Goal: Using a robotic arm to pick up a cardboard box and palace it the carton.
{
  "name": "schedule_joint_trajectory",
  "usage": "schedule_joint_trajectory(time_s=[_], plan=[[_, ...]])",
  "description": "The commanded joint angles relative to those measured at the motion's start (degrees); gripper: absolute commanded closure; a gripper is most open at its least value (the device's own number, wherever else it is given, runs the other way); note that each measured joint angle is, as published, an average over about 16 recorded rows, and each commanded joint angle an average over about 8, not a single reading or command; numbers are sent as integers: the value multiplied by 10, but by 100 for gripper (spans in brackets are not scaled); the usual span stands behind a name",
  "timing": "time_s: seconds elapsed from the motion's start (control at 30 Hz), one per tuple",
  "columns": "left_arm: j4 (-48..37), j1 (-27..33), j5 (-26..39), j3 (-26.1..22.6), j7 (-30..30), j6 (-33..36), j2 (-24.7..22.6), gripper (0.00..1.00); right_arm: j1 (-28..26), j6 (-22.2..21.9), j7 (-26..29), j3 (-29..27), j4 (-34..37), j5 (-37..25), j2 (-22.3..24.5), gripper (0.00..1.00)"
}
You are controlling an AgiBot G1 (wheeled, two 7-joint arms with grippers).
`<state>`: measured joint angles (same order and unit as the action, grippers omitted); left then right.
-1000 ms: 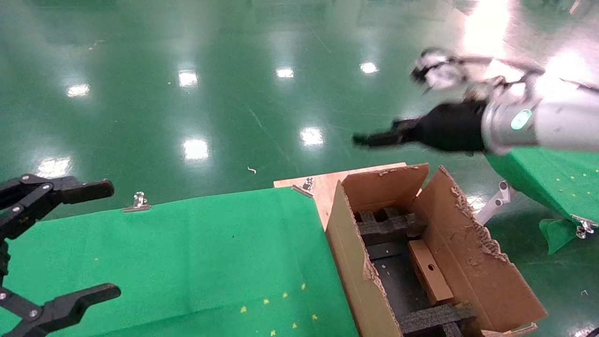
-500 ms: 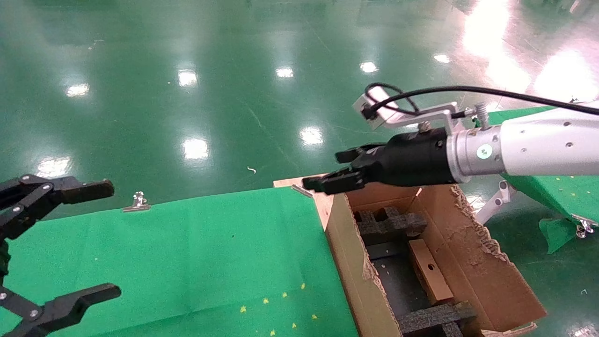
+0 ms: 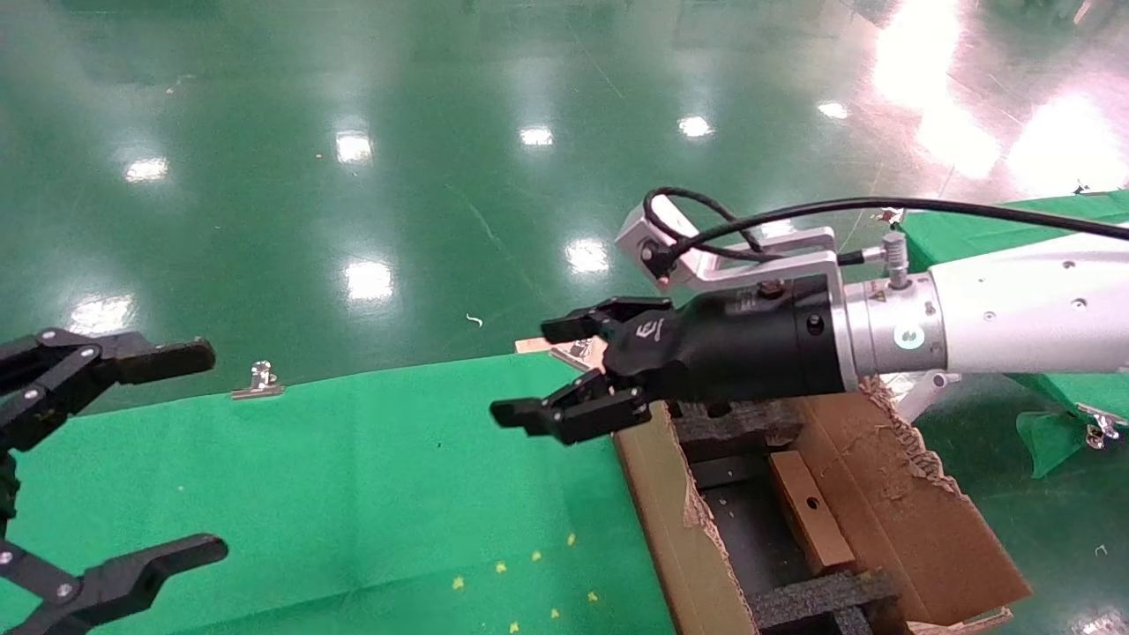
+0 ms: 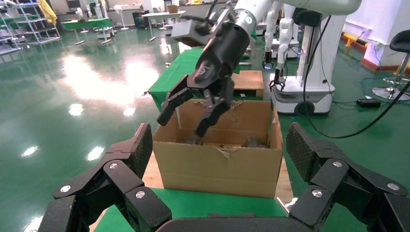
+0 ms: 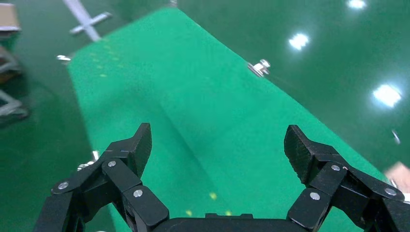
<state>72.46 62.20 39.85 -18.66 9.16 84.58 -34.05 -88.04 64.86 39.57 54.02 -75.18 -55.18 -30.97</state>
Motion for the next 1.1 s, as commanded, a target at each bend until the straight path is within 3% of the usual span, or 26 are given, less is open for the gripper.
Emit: schedule_joint_trajectory(time_s=[0.03,0.77,0.97,1.1], plan=[[0,0,0,0,0,0,0,0,22,18,-24,-32,1,11,-3,0],[0,0,0,0,0,0,0,0,259,204,-281,-372,16,130,-40,0],[0,0,0,0,0,0,0,0,287,224,-303,-412,18,144,-44,0],[0,0,0,0,0,0,0,0,282,221,-298,-405,17,143,-44,0]])
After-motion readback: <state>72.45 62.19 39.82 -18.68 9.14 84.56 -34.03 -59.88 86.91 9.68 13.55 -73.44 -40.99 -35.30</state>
